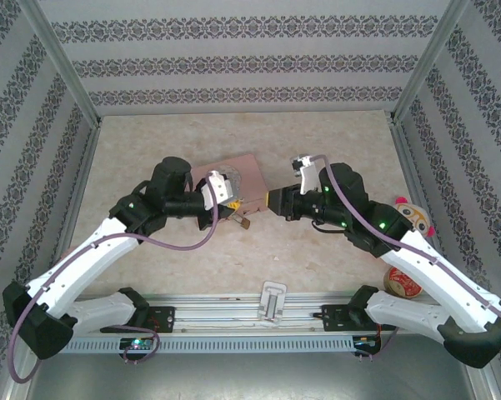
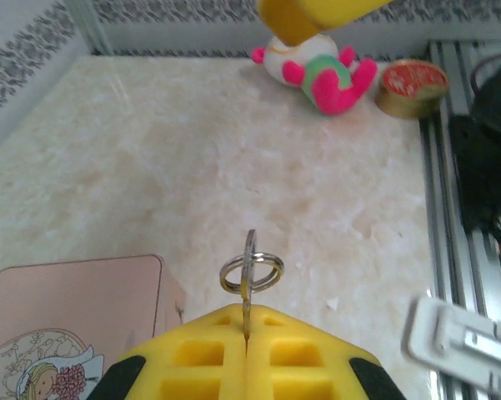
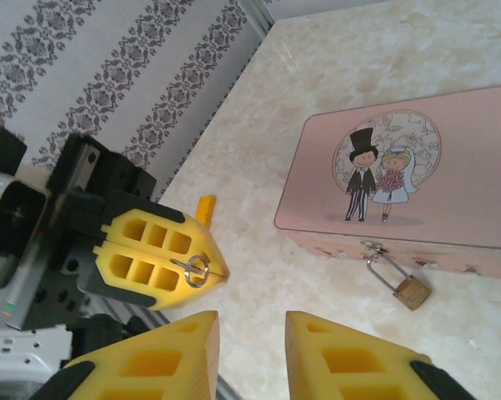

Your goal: Unlock the padlock with the key

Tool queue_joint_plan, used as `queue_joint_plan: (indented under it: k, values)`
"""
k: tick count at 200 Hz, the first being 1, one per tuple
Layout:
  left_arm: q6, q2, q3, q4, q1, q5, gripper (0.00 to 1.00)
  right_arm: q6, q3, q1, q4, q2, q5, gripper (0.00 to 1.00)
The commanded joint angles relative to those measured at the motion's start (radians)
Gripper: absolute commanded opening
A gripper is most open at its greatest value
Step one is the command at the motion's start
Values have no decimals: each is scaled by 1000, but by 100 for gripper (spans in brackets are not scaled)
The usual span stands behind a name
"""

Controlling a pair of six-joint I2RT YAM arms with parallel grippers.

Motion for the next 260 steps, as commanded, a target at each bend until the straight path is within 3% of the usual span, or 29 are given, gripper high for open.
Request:
queue_joint_plan:
  k: [1,34,63,99,260]
  values:
    - [172,42,106,-330,-9,22,0,-88,-50,-4,78,-35,-54,26]
    - [221,89,199,-470,-9,10,0,-97,-146,2,235,-50,-202,23]
    - [226,66,192,-467,-8,19,0,-88,-204,19,374,-29,-306,23]
    - [230,39,179,-468,-9,43,0,-127,-174,53,395,51,-390,20]
    - [235,38,168,-481,-7,60,0,-192,-95,60,384,158,-451,18]
